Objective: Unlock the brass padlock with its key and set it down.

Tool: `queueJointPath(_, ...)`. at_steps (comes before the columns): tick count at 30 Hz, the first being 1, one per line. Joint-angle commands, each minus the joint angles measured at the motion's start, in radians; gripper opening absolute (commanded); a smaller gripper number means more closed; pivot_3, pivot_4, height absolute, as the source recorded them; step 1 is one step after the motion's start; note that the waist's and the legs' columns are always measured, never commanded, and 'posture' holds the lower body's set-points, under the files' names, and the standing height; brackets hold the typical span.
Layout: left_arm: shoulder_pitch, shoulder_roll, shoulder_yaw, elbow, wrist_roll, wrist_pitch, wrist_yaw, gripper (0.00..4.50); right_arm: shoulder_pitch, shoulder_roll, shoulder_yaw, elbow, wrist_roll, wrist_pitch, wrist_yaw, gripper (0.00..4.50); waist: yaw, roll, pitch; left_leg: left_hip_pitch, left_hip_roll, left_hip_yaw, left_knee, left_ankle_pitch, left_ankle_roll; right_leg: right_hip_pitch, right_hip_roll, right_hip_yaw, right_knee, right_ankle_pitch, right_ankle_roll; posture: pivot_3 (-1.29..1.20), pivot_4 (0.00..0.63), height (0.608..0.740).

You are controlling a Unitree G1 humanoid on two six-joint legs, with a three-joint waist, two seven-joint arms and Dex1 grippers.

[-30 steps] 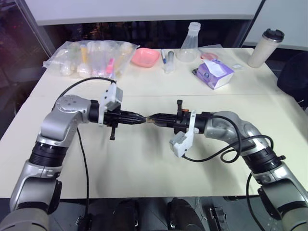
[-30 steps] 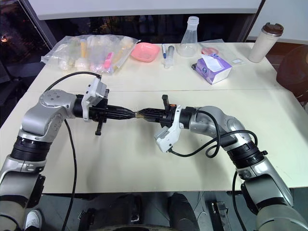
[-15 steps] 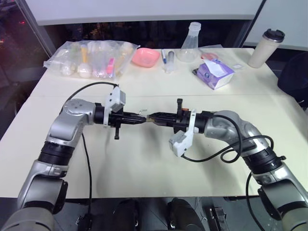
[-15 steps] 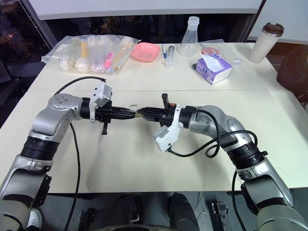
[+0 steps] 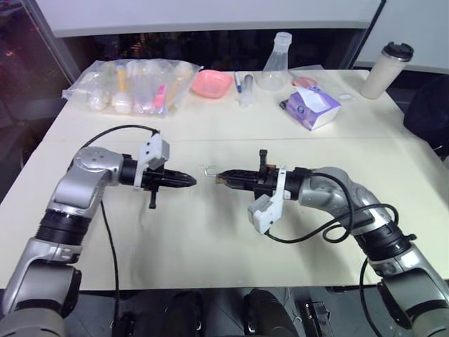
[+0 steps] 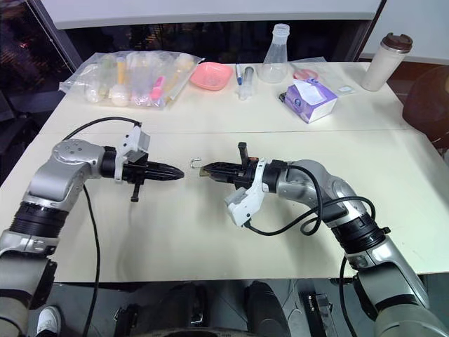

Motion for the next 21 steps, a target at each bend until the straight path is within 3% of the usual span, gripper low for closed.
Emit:
queueJointPath(1, -0.016, 0.015, 0.041, -0.006, -0.013, 0.003, 0.003, 0.08, -0.013, 0.022, 0.002, 0.095, -0.046, -0.034, -0.079, 0.00, 0.002, 0.000, 0.000, 0.000, 0.000, 0.000, 0.000, 0.000, 0.000, 0.000, 0.000, 0.000, 0.000, 0.000, 0.000, 0.00, 0.150, 0.715)
queueJointPath(13, -0.004, 0.016, 0.059, -0.080, -0.041, 0.048, 0.048, 0.08, -0.084, 0.090, 0.109, 0.444, -0.238, -0.091, -0.287, 0.00, -0.006, 0.000, 0.000, 0.000, 0.000, 0.000, 0.000, 0.000, 0.000, -0.001, 0.001, 0.000, 0.000, 0.000, 0.000, 0.00, 0.150, 0.715)
queueJointPath(19, 0.012, 0.019, 0.062, -0.115, -0.049, 0.069, 0.060, 0.08, -0.070, 0.086, 0.142, 0.470, -0.260, -0.111, -0.322, 0.00, -0.006, 0.000, 0.000, 0.000, 0.000, 0.000, 0.000, 0.000, 0.000, 0.000, 0.001, 0.000, 0.000, 0.000, 0.000, 0.00, 0.150, 0.715)
queueJointPath(20, 0.013, 0.017, 0.061, -0.118, -0.049, 0.071, 0.061, 0.00, -0.059, 0.082, 0.144, 0.462, -0.253, -0.116, -0.314, 0.95, -0.005, 0.000, 0.000, 0.000, 0.000, 0.000, 0.000, 0.000, 0.000, 0.000, 0.001, 0.000, 0.000, 0.000, 0.000, 0.00, 0.150, 0.715)
queueJointPath(21, 0.013, 0.016, 0.060, -0.120, -0.049, 0.073, 0.062, 0.00, -0.047, 0.076, 0.145, 0.452, -0.246, -0.121, -0.306, 1.30, -0.004, 0.000, 0.000, 0.000, 0.000, 0.000, 0.000, 0.000, 0.000, 0.000, 0.001, 0.000, 0.000, 0.000, 0.000, 0.00, 0.150, 0.715)
